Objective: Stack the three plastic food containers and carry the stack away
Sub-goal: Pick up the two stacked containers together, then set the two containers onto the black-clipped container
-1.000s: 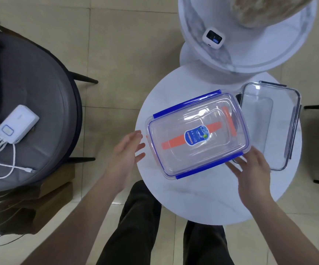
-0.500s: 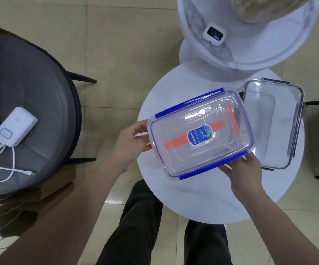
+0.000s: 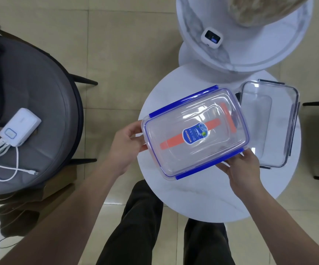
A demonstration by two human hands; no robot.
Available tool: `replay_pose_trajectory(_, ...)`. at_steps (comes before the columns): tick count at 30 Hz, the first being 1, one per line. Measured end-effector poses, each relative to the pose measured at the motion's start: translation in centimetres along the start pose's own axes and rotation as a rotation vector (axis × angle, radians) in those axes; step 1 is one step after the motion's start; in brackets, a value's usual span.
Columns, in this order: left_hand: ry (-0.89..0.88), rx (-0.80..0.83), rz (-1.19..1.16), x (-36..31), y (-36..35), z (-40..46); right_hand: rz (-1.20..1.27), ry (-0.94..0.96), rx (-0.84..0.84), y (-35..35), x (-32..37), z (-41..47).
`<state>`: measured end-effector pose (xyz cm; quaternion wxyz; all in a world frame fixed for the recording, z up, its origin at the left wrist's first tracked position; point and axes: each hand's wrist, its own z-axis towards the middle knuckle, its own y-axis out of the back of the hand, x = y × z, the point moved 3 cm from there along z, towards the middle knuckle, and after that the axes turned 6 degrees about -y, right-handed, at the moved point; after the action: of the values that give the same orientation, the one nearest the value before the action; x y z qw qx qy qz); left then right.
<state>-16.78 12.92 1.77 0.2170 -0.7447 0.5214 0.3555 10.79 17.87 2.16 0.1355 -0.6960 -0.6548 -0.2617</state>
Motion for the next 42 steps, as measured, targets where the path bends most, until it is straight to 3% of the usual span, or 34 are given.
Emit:
replay_pose_trajectory(11, -0.075, 0.003, 0.039, -5.8, 0.6, -3.7, 0.036, 0.065, 0.06, 0.6, 4.3, -4.1)
replay_pose_trajectory(21, -0.116, 0.016, 0.043, -9.2, -4.2, -5.1, 0.086, 0.179, 0.038, 5.4, 8.0, -4.3)
replay_pose_trajectory(31, -0.102, 0.048, -0.037, -8.5, -12.6, -5.6, 0.051, 0.256, -0.012, 12.2, 11.0, -0.9)
replay_pose_trajectory(42, -0.033, -0.034, -0.052, -6.1, -18.5, -6.7, -0.057, 0.252, -0.004, 16.5, 12.5, 2.8)
